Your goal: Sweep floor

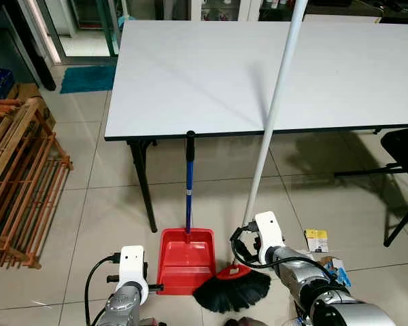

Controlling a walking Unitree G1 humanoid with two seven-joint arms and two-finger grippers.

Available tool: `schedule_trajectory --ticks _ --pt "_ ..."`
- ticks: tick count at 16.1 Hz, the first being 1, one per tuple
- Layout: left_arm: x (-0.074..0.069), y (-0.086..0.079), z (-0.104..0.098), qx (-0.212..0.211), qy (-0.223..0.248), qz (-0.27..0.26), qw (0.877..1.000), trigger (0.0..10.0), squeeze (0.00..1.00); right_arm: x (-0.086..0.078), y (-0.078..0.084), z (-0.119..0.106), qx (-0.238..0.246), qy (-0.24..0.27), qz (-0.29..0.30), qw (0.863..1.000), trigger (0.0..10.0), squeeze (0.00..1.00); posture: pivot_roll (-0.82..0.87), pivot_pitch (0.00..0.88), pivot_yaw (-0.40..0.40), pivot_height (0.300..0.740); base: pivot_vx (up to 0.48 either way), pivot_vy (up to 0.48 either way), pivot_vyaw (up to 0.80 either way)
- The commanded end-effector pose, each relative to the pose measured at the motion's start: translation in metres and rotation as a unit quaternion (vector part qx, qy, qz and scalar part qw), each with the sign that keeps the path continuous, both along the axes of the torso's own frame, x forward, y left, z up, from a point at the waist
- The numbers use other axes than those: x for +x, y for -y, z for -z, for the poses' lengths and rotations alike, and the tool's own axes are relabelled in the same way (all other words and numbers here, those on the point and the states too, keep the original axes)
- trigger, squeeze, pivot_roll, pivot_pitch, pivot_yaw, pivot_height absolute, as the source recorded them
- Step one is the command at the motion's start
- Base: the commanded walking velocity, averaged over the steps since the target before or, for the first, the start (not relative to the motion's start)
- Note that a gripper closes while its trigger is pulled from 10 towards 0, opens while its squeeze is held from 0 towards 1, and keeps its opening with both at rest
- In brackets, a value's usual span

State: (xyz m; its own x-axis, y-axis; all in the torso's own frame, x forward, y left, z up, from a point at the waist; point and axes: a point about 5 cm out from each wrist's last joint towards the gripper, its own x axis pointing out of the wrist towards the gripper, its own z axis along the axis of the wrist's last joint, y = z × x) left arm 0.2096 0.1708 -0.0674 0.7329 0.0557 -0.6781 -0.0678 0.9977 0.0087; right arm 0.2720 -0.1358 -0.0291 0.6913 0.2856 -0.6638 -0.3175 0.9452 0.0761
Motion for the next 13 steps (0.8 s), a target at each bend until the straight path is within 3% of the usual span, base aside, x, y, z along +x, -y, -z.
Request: schedule_trajectory --ticks 1,3,4,6,13 --pt "-0.007 0.001 0.004 0.001 -0.010 -0.003 1.000 10.0 0.00 0.010 0.006 -0.008 -0.032 0.024 0.005 0.999 10.0 1.00 0.05 0.081 -0.051 0.740 0.000 0.000 0.00" --pt "-0.008 0.001 0.004 0.001 -0.009 -0.003 1.000 10.0 0.00 0.011 0.007 -0.009 -0.042 0.028 0.007 0.999 10.0 1.00 0.05 0.081 -0.051 0.740 0.000 0.000 0.00" --pt "-0.009 0.001 0.005 0.001 -0.008 -0.004 1.000 10.0 0.00 0.017 0.007 -0.014 -0.034 0.041 0.015 0.998 10.0 0.00 0.05 0.112 -0.054 0.740 0.000 0.000 0.00" --pt "-0.015 0.005 0.007 0.004 -0.001 0.010 1.000 10.0 0.00 0.045 -0.001 -0.044 0.019 0.105 0.035 0.994 10.0 0.00 0.05 0.179 -0.061 0.740 0.000 0.000 0.00" --pt "-0.035 0.016 0.014 -0.006 -0.002 0.013 1.000 10.0 0.00 0.073 -0.003 -0.082 0.051 0.184 0.037 0.981 10.0 0.00 0.05 0.301 -0.081 0.740 0.000 0.000 0.00"
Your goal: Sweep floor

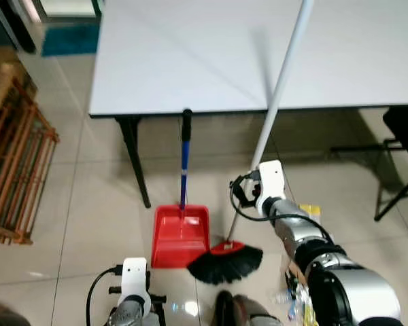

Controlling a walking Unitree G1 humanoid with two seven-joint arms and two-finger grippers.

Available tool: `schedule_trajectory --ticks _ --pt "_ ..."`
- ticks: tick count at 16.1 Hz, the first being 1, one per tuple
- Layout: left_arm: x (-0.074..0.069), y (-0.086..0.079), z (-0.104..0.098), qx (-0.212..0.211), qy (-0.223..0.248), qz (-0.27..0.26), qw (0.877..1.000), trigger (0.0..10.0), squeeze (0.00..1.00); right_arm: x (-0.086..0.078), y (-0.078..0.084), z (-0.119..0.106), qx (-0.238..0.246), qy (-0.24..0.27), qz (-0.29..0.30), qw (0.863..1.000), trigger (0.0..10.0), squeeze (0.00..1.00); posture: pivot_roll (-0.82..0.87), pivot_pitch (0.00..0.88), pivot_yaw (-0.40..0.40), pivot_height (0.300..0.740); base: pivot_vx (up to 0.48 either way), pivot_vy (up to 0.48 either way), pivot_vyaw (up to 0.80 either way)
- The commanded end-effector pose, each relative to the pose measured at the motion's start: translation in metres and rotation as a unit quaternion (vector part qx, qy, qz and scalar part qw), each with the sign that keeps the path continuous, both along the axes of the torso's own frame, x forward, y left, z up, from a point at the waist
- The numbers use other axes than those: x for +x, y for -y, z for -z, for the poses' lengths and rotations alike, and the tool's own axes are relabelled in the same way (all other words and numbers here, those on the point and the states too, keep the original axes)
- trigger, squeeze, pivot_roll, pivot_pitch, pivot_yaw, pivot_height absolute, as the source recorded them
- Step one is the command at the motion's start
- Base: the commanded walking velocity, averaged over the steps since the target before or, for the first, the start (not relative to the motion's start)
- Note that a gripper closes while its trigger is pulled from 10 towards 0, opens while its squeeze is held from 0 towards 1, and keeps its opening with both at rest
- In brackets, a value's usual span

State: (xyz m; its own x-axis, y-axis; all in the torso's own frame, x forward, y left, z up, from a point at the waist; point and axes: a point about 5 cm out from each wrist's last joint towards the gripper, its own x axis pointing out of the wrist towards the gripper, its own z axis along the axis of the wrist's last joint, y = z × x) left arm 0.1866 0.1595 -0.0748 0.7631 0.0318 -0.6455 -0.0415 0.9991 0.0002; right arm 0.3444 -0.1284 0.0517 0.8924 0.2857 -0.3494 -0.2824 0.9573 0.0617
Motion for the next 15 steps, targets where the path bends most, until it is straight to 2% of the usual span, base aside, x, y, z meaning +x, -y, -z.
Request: schedule_trajectory --ticks 1,4,6,9,12,15 --pt "-0.015 0.006 0.008 -0.004 -0.025 0.000 1.000 10.0 0.00 0.005 0.006 -0.007 0.004 0.017 0.010 1.000 10.0 0.00 0.05 0.314 -0.085 0.740 0.000 0.000 0.00" --pt "-0.021 0.008 0.010 -0.006 -0.028 0.001 1.000 10.0 0.00 0.011 0.009 -0.016 0.004 0.032 0.015 0.999 10.0 0.00 0.05 0.340 -0.092 0.740 0.000 0.000 0.00" --pt "-0.040 0.009 0.015 -0.003 -0.028 0.002 1.000 10.0 0.00 0.016 0.013 -0.024 -0.006 0.045 0.019 0.999 10.0 0.00 0.08 0.395 -0.077 0.740 0.000 0.000 0.00" --pt "-0.052 0.008 0.016 0.001 -0.024 0.008 1.000 10.0 0.00 0.024 0.013 -0.038 0.003 0.063 0.029 0.998 10.0 0.00 0.10 0.422 -0.062 0.740 0.000 0.000 0.00" --pt "-0.054 0.008 0.015 0.004 -0.015 0.013 1.000 10.0 0.00 0.029 0.013 -0.046 0.005 0.074 0.031 0.997 10.0 0.00 0.11 0.434 -0.049 0.740 0.000 0.000 0.00" --pt "-0.054 0.008 0.013 0.006 -0.006 0.019 1.000 10.0 0.00 0.039 0.012 -0.064 0.009 0.094 0.040 0.995 10.0 0.00 0.11 0.434 -0.042 0.740 0.000 0.000 0.00"
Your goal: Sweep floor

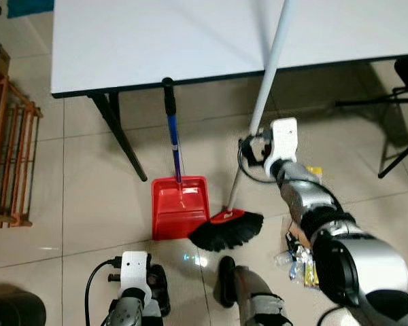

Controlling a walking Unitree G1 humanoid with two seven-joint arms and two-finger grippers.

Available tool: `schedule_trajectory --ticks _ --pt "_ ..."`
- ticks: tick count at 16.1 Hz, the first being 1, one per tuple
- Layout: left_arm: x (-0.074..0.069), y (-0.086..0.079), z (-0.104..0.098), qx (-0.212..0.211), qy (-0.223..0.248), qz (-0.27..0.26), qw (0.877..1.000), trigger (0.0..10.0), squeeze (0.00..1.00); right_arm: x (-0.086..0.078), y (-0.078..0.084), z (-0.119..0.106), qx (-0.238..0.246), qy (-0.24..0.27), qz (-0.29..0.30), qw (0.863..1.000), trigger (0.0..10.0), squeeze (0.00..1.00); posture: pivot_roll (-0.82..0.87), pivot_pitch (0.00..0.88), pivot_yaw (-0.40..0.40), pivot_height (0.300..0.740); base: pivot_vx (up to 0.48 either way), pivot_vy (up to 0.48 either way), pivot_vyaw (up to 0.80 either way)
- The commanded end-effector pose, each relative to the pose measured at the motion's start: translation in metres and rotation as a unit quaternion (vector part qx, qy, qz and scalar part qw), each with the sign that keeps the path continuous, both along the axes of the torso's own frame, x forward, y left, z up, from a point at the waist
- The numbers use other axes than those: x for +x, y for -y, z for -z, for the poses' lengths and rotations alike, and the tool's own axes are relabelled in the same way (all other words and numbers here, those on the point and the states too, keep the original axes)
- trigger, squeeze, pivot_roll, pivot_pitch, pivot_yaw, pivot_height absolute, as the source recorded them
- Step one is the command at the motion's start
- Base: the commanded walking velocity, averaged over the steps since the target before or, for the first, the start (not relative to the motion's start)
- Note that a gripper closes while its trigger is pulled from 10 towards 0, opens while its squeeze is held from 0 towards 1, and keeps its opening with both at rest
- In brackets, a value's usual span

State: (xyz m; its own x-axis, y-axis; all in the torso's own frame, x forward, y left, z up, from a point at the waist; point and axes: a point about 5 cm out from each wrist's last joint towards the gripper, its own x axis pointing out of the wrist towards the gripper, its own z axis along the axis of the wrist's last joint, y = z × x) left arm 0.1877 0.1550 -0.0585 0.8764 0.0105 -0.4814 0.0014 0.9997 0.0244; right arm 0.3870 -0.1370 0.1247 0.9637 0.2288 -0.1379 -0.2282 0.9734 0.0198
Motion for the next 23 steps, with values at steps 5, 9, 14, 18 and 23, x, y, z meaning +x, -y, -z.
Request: schedule_trajectory --ticks 5,9,14,18,23 --pt "0.021 -0.079 -0.019 0.093 0.009 -0.071 0.993 10.0 0.00 -0.002 0.000 0.007 -0.004 -0.019 0.003 1.000 10.0 0.00 0.13 0.336 -0.030 0.740 0.000 0.000 0.00" --pt "0.122 -0.103 -0.119 0.135 0.178 -0.069 0.972 10.0 0.00 -0.005 -0.003 0.013 -0.005 -0.033 0.003 0.999 10.0 0.00 0.14 0.264 -0.019 0.740 0.000 0.000 0.00" --pt "0.165 -0.065 -0.172 0.113 0.273 -0.018 0.955 10.0 0.00 -0.004 -0.001 0.012 -0.005 -0.031 0.006 0.999 10.0 0.00 0.14 0.275 -0.027 0.740 0.000 0.000 0.00" --pt "0.179 -0.016 -0.188 0.065 0.305 0.054 0.949 10.0 0.00 -0.002 0.005 0.008 -0.008 -0.025 0.013 1.000 10.0 0.00 0.13 0.325 -0.034 0.740 0.000 0.000 0.00" --pt "0.173 0.017 -0.183 0.029 0.314 0.075 0.946 10.0 0.00 0.001 0.011 0.001 -0.012 -0.017 0.021 1.000 10.0 0.00 0.14 0.385 -0.039 0.740 0.000 0.000 0.00"
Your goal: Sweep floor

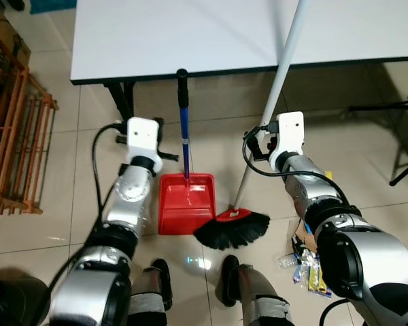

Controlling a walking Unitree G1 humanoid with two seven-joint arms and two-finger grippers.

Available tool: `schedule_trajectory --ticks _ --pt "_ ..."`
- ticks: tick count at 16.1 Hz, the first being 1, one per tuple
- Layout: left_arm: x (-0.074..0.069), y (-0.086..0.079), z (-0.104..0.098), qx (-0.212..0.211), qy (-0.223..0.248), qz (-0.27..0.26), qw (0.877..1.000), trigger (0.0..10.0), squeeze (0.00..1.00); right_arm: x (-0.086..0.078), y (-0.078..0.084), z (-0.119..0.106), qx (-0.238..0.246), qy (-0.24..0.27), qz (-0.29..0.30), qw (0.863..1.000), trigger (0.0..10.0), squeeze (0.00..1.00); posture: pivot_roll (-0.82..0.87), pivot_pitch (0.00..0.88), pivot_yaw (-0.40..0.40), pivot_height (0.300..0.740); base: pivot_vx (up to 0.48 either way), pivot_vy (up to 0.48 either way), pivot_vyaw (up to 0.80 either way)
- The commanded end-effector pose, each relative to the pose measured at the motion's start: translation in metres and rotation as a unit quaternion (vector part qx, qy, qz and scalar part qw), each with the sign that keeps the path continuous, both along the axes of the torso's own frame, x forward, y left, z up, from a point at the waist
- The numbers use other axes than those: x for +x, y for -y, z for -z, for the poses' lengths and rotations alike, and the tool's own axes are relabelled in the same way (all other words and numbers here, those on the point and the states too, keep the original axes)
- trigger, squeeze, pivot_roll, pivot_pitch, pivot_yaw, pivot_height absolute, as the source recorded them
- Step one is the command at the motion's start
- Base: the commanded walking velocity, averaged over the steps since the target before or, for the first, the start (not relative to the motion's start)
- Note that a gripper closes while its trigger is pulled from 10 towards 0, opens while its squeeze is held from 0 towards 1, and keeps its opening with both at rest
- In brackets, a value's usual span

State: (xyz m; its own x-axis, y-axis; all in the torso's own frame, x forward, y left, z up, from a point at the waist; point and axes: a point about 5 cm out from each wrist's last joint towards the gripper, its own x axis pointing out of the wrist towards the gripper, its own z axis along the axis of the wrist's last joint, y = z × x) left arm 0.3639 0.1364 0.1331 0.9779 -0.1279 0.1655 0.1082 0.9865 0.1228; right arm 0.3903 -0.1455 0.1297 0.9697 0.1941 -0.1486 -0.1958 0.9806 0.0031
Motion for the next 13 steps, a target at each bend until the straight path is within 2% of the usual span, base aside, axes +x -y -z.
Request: schedule_trajectory --ticks 1,8,13 --pt "-0.007 0.001 0.011 -0.002 -0.018 0.001 1.000 10.0 0.00 -0.001 0.002 0.004 0.000 -0.011 0.005 1.000 10.0 0.00 0.15 0.400 -0.035 0.740 0.000 0.000 0.00" --pt "-0.034 0.013 0.012 -0.026 -0.004 0.004 1.000 10.0 0.00 0.006 0.002 -0.013 0.011 0.012 0.016 1.000 10.0 0.00 0.19 0.446 -0.008 0.740 0.000 0.000 0.00" --pt "-0.068 0.019 0.006 -0.031 -0.008 0.003 0.999 10.0 0.00 0.014 0.005 -0.034 0.007 0.037 0.025 0.999 10.0 0.00 0.23 0.474 0.010 0.740 0.000 0.000 0.00"
